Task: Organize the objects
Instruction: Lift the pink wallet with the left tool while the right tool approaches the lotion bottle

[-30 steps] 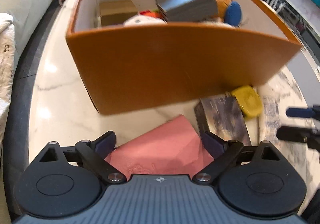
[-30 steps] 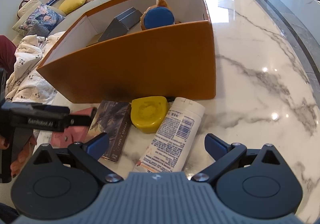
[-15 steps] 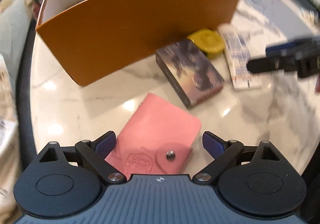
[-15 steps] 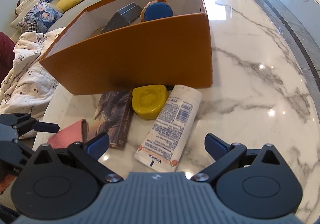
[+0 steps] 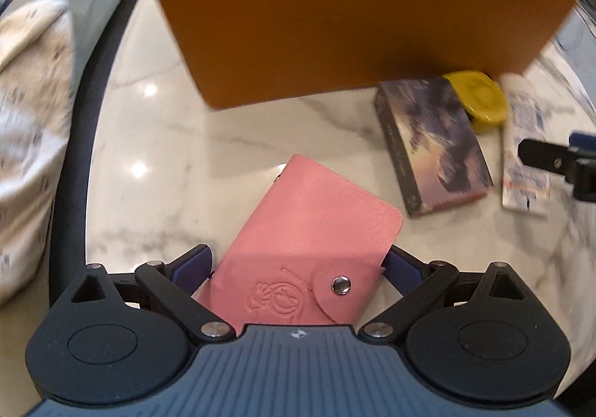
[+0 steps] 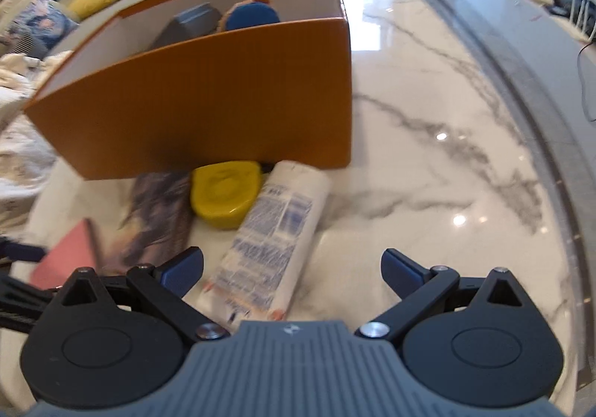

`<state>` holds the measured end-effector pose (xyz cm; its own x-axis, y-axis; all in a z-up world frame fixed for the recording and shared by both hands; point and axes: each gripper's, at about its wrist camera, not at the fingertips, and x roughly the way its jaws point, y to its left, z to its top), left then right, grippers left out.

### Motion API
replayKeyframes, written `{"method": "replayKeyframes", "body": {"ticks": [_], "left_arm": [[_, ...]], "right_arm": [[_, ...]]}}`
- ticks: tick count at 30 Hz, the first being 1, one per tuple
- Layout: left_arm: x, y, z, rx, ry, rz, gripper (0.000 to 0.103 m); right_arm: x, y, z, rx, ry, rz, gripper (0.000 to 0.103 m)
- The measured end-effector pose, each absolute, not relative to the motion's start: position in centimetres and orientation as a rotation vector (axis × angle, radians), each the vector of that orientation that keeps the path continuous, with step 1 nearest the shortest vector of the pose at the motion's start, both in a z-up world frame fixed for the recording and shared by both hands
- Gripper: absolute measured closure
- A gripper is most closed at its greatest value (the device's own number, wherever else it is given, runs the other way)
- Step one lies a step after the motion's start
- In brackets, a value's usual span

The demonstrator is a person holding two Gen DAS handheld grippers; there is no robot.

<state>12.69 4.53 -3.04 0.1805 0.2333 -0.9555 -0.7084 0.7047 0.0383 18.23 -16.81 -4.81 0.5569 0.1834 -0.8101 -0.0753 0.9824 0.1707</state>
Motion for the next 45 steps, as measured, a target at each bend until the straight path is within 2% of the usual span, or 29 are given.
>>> {"method": "replayKeyframes", "body": {"ticks": [9,12,14,16,27,32,45], "left_arm": [[12.4,5.4,-3.2,-0.549,1.211,0.734,0.000],[12.3,5.3,-3.3,-0.548,1.203,0.747,0.000],[12.2,5.0,-3.1,-0.547,1.199,0.751,0.000],[12.2,4.7,-3.2,-0.549,1.192,0.758,0.000],[12.1,3.9,-3.1,-0.533,1.115,0.812,0.000],[10.5,2.7,-3.5,-0.448,0.999,0.793,0.000],[11.7,3.8,-4.2,-0.444,1.017,0.793,0.000]], "right_arm": [[20.4,-14.9,-6.0,0.081,0.983,0.128,0.002],[20.1,-14.4,-6.2,0.015,0.972,0.114,0.008],[19.8,-14.2,-6.1,-0.022,0.957,0.110,0.016],[19.7,-14.5,-6.1,-0.027,0.953,0.122,0.017],[18.3,-15.0,-6.3,-0.026,0.937,0.127,0.017],[17.5,-15.1,-6.6,-0.030,0.924,0.134,0.013],[19.2,-15.2,-6.0,-0.045,0.995,0.146,0.015]]}}
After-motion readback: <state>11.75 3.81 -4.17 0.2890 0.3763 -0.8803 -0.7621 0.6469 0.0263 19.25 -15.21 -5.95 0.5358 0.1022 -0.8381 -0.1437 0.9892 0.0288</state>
